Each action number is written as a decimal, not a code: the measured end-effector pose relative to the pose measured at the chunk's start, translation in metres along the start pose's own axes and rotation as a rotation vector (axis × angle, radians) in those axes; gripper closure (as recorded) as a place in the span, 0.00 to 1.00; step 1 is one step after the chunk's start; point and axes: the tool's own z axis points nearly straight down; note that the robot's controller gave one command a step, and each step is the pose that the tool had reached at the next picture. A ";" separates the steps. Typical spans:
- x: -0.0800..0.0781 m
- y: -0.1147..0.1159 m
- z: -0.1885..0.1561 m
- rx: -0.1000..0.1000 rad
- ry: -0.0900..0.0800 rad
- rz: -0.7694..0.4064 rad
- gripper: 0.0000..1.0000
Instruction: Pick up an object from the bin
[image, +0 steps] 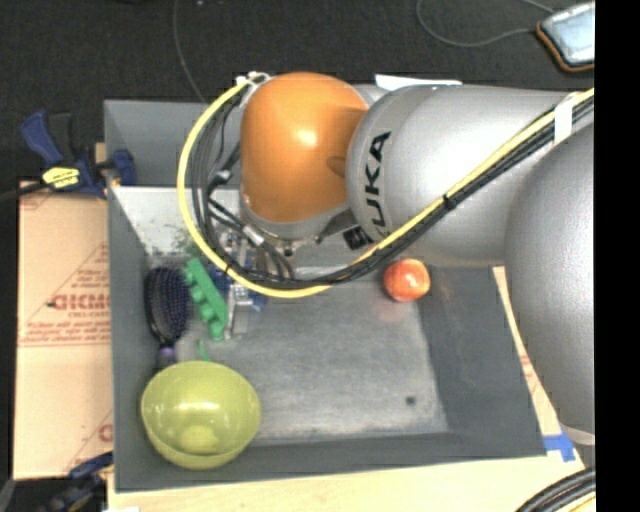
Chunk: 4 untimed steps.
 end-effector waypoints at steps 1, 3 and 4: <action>0.082 0.020 0.159 -0.001 -0.017 -0.134 0.00; 0.060 0.031 0.125 -0.002 -0.006 -0.510 0.00; 0.000 -0.016 0.145 -0.003 -0.003 -0.019 0.00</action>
Offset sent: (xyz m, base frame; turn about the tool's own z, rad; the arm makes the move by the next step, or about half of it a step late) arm 0.0408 -0.0691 -0.0717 0.2442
